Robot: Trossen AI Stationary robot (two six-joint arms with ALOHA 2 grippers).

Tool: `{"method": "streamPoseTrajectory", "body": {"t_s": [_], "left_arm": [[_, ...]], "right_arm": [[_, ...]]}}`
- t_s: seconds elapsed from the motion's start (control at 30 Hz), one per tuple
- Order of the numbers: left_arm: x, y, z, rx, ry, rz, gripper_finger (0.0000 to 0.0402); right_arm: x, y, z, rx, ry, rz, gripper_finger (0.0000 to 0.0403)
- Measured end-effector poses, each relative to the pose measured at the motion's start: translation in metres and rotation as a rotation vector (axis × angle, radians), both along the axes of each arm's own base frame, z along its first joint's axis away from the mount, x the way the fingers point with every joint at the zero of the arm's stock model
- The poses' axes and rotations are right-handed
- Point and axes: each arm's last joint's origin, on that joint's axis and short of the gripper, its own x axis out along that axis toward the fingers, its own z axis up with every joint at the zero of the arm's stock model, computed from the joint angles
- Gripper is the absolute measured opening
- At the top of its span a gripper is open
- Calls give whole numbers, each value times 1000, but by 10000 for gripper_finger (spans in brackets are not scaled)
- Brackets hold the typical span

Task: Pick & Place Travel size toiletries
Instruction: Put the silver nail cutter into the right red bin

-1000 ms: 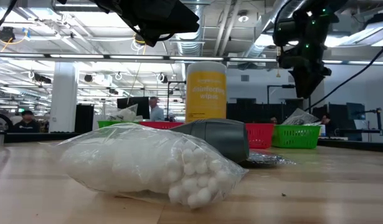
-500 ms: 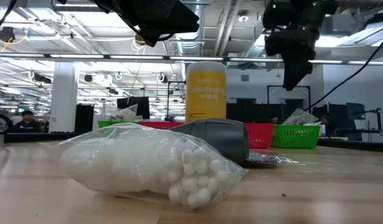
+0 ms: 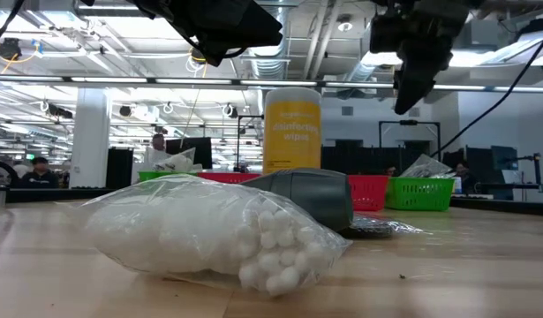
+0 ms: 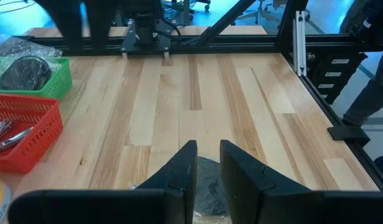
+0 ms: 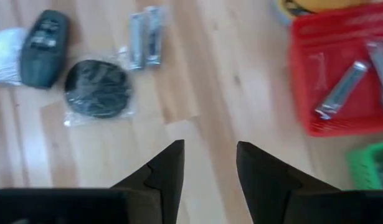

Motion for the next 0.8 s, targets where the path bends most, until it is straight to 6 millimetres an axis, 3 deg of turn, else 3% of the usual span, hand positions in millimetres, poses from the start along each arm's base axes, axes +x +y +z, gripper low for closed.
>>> {"method": "streamPoseTrajectory", "body": {"t_s": [0.4, 0.57, 0.8], "left_arm": [[0, 0, 0, 0, 0, -1, 60], [0, 0, 0, 0, 0, 0, 60], [0, 0, 0, 0, 0, 0, 60]], "right_arm": [[11, 52, -16, 36, -179, 159, 133], [15, 63, -27, -22, -228, 157, 126], [39, 74, -59, -49, -209, 164, 119]]}}
